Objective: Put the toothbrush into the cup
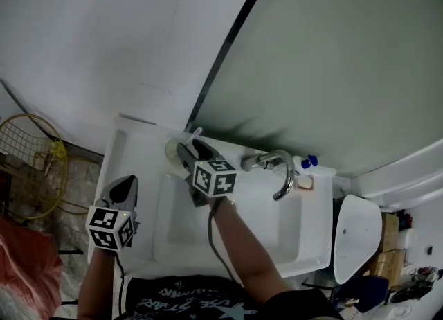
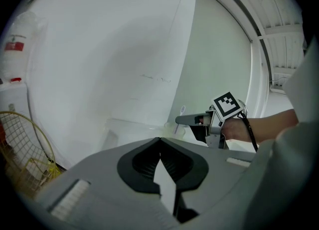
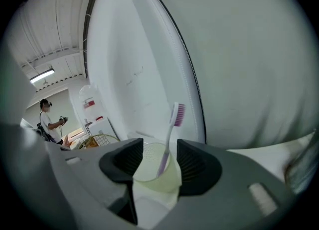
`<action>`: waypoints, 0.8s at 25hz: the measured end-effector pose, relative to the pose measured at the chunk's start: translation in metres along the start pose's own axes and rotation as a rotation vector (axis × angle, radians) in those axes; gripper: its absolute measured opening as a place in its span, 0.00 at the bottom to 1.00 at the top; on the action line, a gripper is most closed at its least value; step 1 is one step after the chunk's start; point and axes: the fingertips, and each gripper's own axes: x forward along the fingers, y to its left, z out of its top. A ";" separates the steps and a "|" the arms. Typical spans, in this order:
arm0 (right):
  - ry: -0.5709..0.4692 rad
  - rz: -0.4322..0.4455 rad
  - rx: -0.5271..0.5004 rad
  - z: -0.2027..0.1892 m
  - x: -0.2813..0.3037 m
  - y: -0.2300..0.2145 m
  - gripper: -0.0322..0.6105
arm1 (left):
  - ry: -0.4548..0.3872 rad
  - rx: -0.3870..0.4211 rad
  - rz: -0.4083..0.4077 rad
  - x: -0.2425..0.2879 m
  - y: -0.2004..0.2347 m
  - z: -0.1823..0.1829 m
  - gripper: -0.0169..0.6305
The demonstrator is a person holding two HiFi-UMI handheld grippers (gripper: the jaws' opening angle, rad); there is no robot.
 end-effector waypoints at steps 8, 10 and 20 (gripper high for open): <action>-0.075 0.054 -0.006 0.017 -0.047 0.020 0.38 | -0.063 0.026 0.065 -0.036 -0.018 0.020 0.04; -0.103 0.086 -0.017 0.026 -0.062 0.030 0.38 | -0.075 0.030 0.079 -0.047 -0.028 0.022 0.04; -0.154 0.205 -0.097 0.024 -0.144 0.060 0.18 | -0.102 0.065 0.137 -0.098 -0.094 0.005 0.04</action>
